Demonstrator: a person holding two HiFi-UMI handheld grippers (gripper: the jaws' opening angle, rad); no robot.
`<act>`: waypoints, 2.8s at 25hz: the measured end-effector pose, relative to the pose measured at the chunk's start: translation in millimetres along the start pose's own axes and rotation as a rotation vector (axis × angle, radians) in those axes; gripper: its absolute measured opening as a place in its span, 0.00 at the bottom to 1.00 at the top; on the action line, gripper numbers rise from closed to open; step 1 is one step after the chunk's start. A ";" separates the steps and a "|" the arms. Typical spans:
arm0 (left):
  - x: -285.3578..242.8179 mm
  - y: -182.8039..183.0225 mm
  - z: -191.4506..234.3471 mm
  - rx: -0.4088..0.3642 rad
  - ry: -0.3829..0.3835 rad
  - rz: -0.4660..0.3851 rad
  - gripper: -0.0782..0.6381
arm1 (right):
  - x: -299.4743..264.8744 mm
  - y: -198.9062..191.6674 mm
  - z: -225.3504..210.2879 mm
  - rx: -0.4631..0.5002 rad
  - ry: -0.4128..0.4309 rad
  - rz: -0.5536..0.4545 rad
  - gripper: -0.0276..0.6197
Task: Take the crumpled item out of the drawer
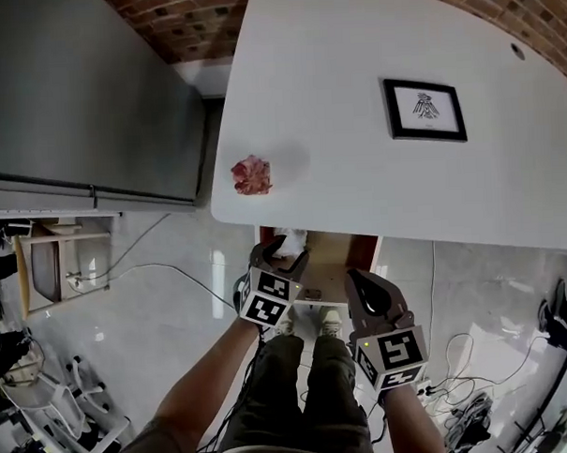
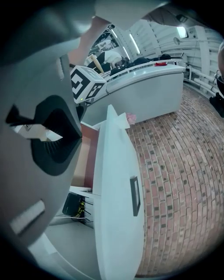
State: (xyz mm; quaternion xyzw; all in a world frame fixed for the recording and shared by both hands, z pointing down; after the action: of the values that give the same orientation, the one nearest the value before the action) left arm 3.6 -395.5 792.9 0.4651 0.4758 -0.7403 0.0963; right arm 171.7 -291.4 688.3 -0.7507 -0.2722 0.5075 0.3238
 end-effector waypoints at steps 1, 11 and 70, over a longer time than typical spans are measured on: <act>-10.3 -3.4 1.5 0.001 -0.003 0.011 0.41 | -6.0 -5.2 -3.9 0.005 -0.002 0.005 0.09; -83.4 -18.7 6.4 -0.016 -0.049 0.127 0.38 | -49.5 -37.4 -28.1 -0.028 0.009 0.031 0.09; 354.5 196.4 -54.8 -0.109 0.091 -0.437 0.15 | 245.2 238.2 95.5 0.253 -0.055 -0.366 0.09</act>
State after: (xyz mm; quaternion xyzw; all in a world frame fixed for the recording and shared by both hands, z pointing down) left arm -43.4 -349.5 389.2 0.3777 0.6085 -0.6951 -0.0629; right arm 183.6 -243.5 336.8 -0.6281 -0.3467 0.4907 0.4944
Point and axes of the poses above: the fingertips, and each gripper's own axes: x backward along the fingers, z to its left, y out of its top, the point moved 10 cm from there along x, backward along the fingers, and after that the axes turned 1 degree about y, right-handed, at the moved point
